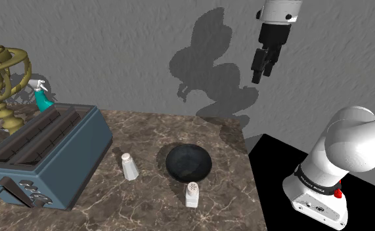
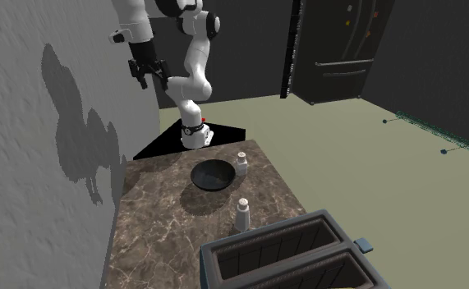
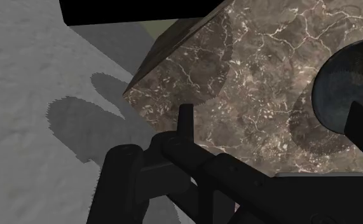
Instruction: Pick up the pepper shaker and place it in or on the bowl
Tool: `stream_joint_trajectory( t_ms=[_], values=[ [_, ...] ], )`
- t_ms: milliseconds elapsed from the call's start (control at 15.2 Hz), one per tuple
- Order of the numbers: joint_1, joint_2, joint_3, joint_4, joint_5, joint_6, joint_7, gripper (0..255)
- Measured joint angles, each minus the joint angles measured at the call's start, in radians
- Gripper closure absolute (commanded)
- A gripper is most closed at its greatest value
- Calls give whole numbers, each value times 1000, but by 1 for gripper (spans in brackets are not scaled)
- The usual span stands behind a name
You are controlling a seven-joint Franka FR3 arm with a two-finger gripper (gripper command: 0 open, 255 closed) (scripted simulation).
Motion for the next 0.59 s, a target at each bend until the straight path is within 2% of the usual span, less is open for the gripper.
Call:
stream_joint_trajectory(
  t_ms=[198, 594],
  values=[
    [9, 21, 22, -6, 15, 31, 14, 0],
    [47, 138, 118, -20, 68, 191, 70, 0]
  ],
)
